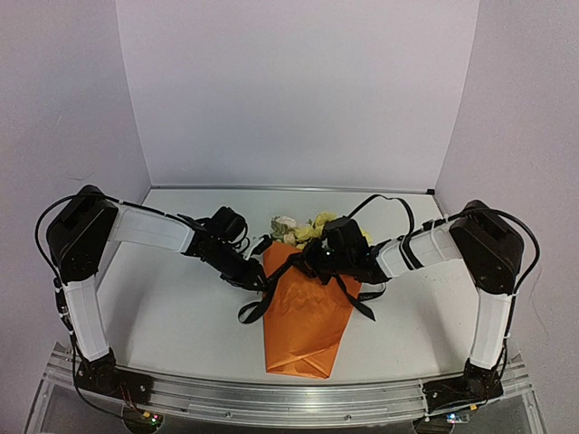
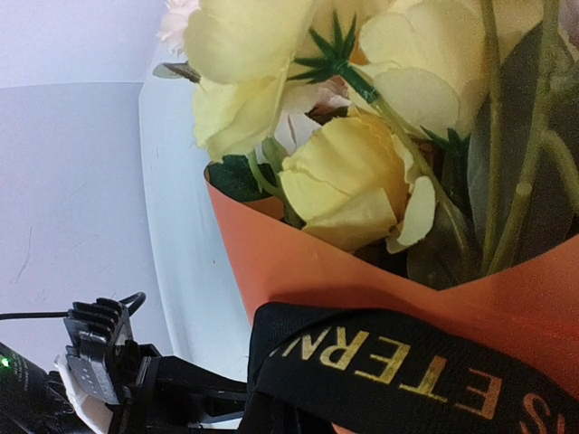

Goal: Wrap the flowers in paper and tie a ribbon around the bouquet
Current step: Cross the ribbon over the folded bouquet, then tie the ribbon around the folded bouquet.

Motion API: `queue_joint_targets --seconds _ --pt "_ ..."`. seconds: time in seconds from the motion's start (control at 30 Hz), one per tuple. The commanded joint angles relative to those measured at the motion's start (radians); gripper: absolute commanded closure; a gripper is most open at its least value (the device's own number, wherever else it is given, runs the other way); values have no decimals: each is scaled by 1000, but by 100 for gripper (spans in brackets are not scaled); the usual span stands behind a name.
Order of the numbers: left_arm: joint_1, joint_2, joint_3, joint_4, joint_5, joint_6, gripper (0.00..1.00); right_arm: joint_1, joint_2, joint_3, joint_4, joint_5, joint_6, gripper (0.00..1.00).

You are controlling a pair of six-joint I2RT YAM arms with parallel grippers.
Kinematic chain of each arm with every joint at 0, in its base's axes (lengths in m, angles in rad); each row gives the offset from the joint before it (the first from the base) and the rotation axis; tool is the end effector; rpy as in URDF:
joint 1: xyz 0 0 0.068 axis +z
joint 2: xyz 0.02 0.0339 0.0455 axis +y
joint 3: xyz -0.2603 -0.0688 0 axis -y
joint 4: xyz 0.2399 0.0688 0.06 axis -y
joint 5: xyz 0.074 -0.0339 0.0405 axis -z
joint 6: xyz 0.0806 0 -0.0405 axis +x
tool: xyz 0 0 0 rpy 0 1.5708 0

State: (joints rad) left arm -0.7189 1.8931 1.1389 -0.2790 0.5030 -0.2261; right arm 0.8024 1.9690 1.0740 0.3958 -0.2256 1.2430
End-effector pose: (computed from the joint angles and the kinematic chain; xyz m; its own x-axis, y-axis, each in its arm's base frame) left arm 0.2697 -0.2877 0.1156 -0.8009 0.4399 -0.4062 0.5984 0.6109 -0.5183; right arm 0.3010 0.3373 0.1308 -0.8998 0.3968 -0.1813 0.0454 0.4985 0.8657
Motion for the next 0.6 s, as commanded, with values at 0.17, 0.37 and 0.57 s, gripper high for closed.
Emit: queue_joint_targets --seconds 0.17,0.37,0.57 --pt "-1 -55 18 21 -31 -5 100 -4 -5 9 21 -14 -9 98" --pt "-1 -114 17 6 -139 -20 100 -3 -60 -12 -60 -43 -50 63" --pt "-1 -150 30 -3 -252 -40 100 -1 -184 -47 -286 -87 -155 36"
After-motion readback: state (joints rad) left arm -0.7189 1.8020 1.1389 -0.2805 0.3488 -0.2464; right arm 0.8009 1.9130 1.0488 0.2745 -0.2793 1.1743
